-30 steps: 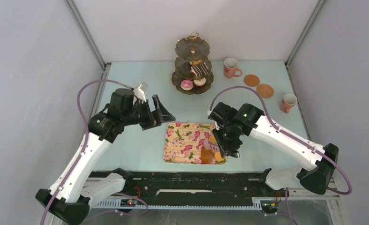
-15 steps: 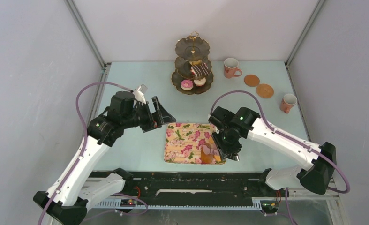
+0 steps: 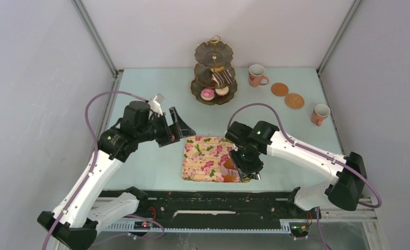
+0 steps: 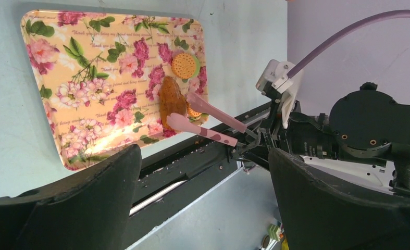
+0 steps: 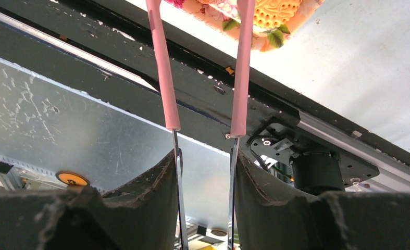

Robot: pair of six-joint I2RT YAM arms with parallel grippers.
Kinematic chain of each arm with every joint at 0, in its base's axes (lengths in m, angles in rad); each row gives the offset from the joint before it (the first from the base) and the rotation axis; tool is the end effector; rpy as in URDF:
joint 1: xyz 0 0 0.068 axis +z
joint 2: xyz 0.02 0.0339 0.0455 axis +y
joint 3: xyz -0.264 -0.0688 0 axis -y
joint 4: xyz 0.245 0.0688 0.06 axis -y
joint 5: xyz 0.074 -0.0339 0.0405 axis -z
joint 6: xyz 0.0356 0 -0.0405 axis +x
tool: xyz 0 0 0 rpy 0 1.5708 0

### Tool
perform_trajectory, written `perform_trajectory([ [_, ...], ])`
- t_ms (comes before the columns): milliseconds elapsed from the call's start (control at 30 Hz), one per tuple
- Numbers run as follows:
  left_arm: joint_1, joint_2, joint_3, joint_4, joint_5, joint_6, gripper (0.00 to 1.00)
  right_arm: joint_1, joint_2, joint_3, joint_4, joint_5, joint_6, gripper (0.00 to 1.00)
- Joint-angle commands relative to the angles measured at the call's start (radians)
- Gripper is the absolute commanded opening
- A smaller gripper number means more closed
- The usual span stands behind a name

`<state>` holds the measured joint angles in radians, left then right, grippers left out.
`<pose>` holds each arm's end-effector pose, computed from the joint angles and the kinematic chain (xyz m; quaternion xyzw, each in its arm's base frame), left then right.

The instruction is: Serve the afternoon tea

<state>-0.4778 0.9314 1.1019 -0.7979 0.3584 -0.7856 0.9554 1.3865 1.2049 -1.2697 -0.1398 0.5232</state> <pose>0.1547 -0.0941 0.3630 -0.0543 0.8786 -0.3922 0.2671 0.1324 0.1959 0.2793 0.2176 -0.9717 -0.0917 0.0030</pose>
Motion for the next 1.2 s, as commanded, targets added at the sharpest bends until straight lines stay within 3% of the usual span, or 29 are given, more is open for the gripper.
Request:
perform_trajectory([
  [0,-0.005,0.007,0.036,0.01,-0.002,0.006,0.98,0.025,0.018,-0.001,0.008,0.026,-0.006,0.41],
  [700,-0.005,0.048,0.068,0.02,0.013,0.021,0.98,0.075,0.109,-0.001,0.007,0.098,-0.009,0.41],
  [800,-0.005,0.044,0.066,0.015,0.011,0.023,0.98,0.081,0.101,0.0,0.0,0.1,-0.009,0.36],
  [1067,-0.005,0.041,0.058,0.011,0.009,0.025,0.98,0.062,0.024,0.052,-0.023,0.139,0.01,0.07],
  [1167,-0.005,0.044,0.059,0.009,0.011,0.025,0.98,0.044,-0.032,0.055,-0.002,0.118,0.009,0.03],
])
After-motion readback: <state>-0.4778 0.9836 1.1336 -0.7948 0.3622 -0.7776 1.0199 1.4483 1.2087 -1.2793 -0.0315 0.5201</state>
